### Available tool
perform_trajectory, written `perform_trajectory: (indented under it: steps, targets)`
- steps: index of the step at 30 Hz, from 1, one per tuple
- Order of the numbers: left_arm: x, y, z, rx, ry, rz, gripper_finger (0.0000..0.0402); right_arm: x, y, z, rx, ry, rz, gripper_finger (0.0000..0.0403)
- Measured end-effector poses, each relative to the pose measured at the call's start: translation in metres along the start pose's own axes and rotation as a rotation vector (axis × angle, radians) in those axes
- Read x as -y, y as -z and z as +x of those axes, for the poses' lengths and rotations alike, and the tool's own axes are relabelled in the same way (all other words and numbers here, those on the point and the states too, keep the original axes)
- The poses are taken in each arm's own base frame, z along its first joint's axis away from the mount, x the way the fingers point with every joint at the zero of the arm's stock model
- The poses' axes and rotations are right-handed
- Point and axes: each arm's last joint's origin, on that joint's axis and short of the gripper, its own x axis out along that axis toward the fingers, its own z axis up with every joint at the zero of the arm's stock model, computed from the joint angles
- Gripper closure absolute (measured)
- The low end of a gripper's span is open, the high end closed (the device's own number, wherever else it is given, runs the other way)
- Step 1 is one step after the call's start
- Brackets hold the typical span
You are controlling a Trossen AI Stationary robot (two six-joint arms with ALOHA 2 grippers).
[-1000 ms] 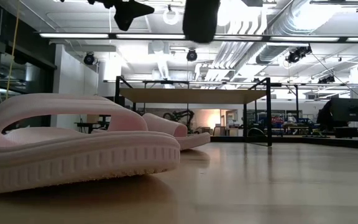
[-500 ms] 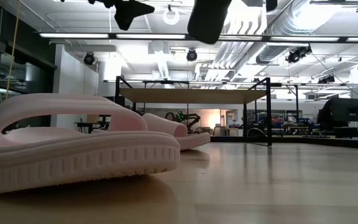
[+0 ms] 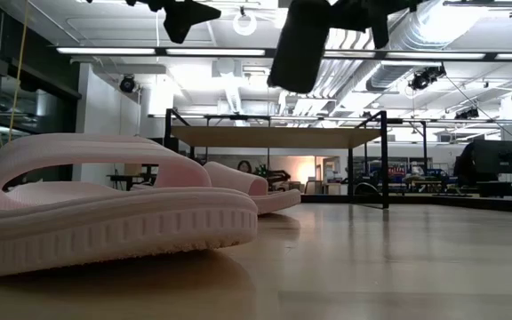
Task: Pick and place slides into the shelf
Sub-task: Put the top black slipper on the shelf
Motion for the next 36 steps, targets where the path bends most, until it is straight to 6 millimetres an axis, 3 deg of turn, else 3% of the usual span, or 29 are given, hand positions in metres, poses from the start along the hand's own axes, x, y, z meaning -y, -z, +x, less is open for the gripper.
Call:
perform_trajectory:
  steps: [17,36]
  targets:
    - [0.000,0.001,0.000,-0.010,0.000,0.000,0.0144,-0.013,0.019,0.032,-0.034,-0.060,0.023,0.0377]
    - [0.000,0.002,0.000,-0.022,-0.002,-0.004,0.0144,-0.021,0.036,0.050,-0.070,-0.121,0.049,0.0377]
